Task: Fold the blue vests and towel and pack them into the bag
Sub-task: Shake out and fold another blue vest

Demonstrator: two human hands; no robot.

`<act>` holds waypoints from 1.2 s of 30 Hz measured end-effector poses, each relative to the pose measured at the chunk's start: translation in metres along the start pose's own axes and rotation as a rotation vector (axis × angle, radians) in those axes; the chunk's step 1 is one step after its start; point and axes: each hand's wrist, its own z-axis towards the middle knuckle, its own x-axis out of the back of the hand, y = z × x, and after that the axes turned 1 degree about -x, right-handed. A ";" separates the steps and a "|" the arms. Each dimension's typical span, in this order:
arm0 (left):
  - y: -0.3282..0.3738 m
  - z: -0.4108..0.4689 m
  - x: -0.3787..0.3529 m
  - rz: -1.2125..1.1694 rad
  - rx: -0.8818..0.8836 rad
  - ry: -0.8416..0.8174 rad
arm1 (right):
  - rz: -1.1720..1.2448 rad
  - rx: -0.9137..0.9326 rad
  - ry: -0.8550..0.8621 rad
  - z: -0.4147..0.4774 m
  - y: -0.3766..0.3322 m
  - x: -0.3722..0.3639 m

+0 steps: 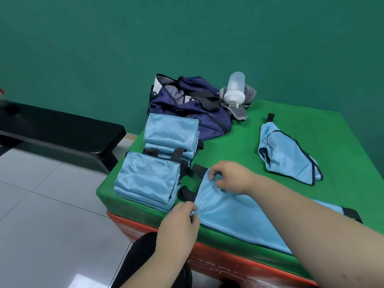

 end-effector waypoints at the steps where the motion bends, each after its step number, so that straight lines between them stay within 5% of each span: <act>1: 0.003 0.001 0.005 -0.030 -0.016 0.013 | 0.063 -0.024 0.043 -0.006 -0.001 0.007; 11: 0.088 0.056 0.091 -0.368 -0.249 0.213 | 0.661 -0.089 0.498 -0.082 -0.006 0.121; 20: 0.181 0.129 0.160 -0.545 -0.447 0.184 | 0.612 -0.035 0.814 -0.125 -0.010 0.215; 28: 0.236 0.206 0.203 -0.295 -0.591 0.219 | 0.627 -0.050 0.905 -0.098 0.001 0.281; 36: 0.294 0.244 0.274 -0.286 -0.730 0.347 | 0.666 0.083 1.077 -0.086 -0.018 0.364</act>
